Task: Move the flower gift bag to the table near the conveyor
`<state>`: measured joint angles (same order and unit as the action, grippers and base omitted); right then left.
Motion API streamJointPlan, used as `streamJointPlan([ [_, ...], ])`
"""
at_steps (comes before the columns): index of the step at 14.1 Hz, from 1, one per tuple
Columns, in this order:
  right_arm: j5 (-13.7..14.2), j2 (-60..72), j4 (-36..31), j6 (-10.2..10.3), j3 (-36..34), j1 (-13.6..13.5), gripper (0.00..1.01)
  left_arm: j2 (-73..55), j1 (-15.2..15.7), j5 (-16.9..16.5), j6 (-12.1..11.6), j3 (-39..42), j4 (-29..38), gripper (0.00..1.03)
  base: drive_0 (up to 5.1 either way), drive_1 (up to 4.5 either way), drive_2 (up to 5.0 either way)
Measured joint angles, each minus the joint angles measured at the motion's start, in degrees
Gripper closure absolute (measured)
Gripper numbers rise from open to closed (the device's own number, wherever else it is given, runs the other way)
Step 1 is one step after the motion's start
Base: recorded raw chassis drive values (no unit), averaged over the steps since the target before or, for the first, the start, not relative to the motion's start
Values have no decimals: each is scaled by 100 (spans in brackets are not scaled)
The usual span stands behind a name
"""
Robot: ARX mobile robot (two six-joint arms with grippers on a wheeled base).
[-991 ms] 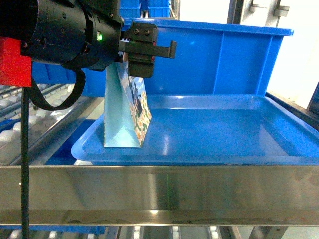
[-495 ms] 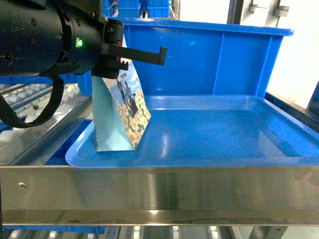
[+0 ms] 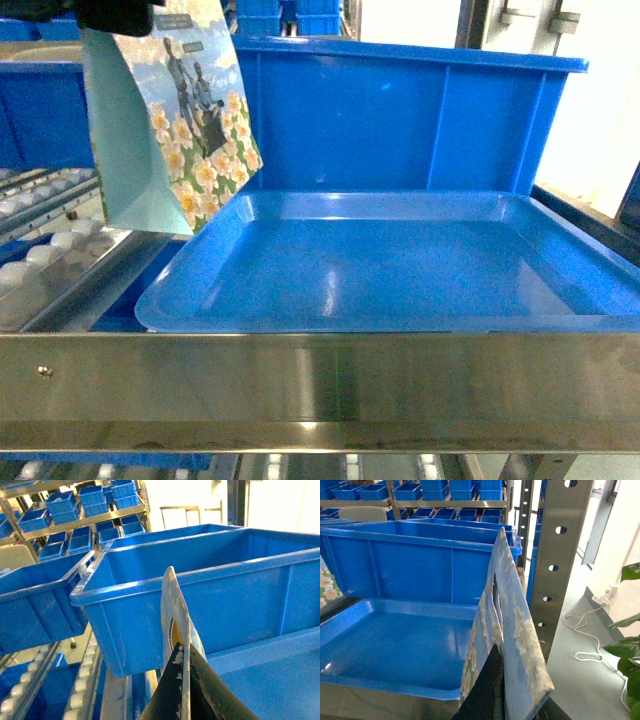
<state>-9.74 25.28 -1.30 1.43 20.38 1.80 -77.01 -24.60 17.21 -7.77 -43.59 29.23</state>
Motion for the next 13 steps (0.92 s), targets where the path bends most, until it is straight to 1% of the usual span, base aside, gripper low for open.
streamJointPlan([
  [1,0,-2,0,0,0,0,99,275,59,-31,-33,164,-2,101,0,0,0],
  [3,0,0,0,0,0,0,99,1058,295,-81,-66,538,-190,101,0,0,0],
  [5,0,0,2,0,0,0,99,1912,629,-258,-136,896,-664,101,0,0,0],
  [6,0,0,2,0,0,0,99,2350,787,-334,-179,1043,-1038,101,0,0,0],
  [8,0,0,0,0,0,0,99,3206,981,-378,-297,1257,-1637,101,0,0,0],
  [9,0,0,0,0,0,0,99,3654,1016,-354,-326,1331,-1945,101,0,0,0],
  [10,0,-2,0,0,0,0,99,4006,999,-219,-326,1364,-2225,101,0,0,0],
  [12,0,0,2,0,0,0,99,4494,920,142,-308,1456,-2664,101,0,0,0],
  [13,0,-2,0,0,0,0,99,4682,905,308,-258,1495,-2896,101,0,0,0],
])
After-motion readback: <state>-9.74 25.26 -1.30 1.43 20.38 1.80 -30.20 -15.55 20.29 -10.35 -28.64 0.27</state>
